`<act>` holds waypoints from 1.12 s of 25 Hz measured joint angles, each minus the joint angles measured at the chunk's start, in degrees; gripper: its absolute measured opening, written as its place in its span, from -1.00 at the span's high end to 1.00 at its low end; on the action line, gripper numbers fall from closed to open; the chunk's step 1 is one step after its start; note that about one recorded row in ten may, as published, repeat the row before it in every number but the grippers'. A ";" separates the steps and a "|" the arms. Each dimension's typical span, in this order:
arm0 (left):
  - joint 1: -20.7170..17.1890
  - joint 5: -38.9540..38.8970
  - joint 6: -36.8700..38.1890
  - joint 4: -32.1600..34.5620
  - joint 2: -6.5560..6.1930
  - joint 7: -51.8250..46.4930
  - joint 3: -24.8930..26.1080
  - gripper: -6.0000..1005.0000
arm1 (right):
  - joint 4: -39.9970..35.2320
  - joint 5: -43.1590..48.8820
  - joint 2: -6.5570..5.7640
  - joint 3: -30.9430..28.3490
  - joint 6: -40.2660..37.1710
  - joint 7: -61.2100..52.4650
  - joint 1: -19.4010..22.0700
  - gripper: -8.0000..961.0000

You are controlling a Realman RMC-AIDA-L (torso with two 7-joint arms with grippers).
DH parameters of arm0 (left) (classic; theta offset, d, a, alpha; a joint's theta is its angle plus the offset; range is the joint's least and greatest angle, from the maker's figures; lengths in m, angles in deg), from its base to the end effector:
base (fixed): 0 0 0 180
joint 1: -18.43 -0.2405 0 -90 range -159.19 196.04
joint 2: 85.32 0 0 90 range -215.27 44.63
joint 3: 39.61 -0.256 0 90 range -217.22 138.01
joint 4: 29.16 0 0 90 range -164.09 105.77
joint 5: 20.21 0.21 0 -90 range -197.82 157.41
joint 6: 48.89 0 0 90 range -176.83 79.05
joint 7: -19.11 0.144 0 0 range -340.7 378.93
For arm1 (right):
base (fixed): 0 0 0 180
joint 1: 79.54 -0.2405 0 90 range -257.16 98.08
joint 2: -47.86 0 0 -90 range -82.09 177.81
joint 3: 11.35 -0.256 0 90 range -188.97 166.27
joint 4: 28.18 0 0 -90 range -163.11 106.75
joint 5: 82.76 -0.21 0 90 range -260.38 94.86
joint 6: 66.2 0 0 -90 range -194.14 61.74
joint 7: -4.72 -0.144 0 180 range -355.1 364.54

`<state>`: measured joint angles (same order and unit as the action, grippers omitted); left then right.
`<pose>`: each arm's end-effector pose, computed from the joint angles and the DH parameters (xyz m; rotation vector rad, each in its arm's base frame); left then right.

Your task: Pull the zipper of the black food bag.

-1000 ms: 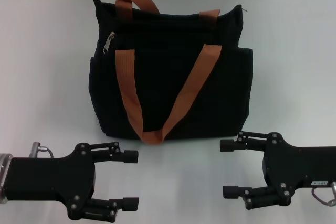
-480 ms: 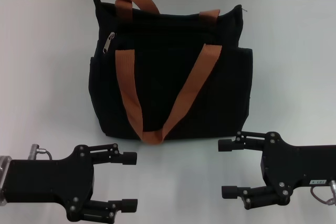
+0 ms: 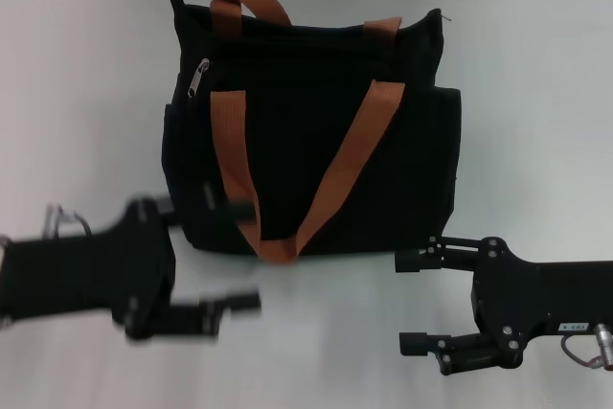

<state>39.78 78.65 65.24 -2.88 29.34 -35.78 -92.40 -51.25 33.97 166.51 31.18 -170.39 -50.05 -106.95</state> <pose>-0.2675 0.2306 0.0062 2.8813 0.1865 1.2261 0.2657 0.2494 -0.0382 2.9545 -0.2822 -0.9638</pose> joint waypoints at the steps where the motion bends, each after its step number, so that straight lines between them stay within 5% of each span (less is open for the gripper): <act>1: 0.08 -0.24 0.27 -0.01 0.42 0.55 1.87 -0.55 | 0.00 0.00 -0.03 0.00 0.01 -0.26 -0.11 -0.70; 2: 0.17 -2.15 0.97 -0.04 1.72 2.19 7.21 -0.55 | 0.02 0.00 -0.08 0.00 0.02 -0.39 -0.22 -0.70; 5: -0.31 -8.93 0.77 -0.21 2.60 2.54 13.02 -0.54 | 0.13 0.00 -0.14 0.00 0.04 -0.51 -0.38 -0.70; 11: -0.61 -12.06 -0.99 -0.29 2.63 2.16 17.54 -0.53 | -0.25 -0.01 -0.15 -0.18 0.05 -1.19 -0.45 -0.70; 13: -0.33 -11.67 -9.80 -0.28 -0.55 0.53 20.81 -0.52 | -0.26 -0.01 -0.15 -0.32 0.05 -1.20 -0.49 -0.70; 17: -0.33 -11.67 -9.80 -0.28 -0.55 0.53 20.81 -0.51 | -0.35 -0.02 -0.21 -0.36 0.05 -1.45 -0.66 -0.70; 18: -0.03 -8.75 -14.36 -0.25 -2.97 -0.27 20.54 -0.51 | -0.43 -0.02 -0.27 -0.38 0.05 -1.68 -0.72 -0.70; 20: -0.03 -8.75 -14.36 -0.25 -2.97 -0.27 20.54 -0.50 | -0.58 -0.02 -0.44 -0.43 0.05 -2.01 -0.72 -0.70; 21: 0.17 -2.49 -15.79 0.31 -4.13 -0.18 20.57 -0.50 | -0.64 -0.06 -0.54 -0.47 0.05 -2.10 -0.73 -0.70; 28: 2.27 8.27 -19.13 1.20 -3.37 1.85 20.84 -0.48 | -0.66 -0.20 -0.86 -0.55 0.05 -3.17 -1.17 -0.70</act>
<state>42.06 86.92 46.12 -1.68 25.96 -33.93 -71.56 -51.91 33.77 165.64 30.64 -170.35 -53.22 -108.11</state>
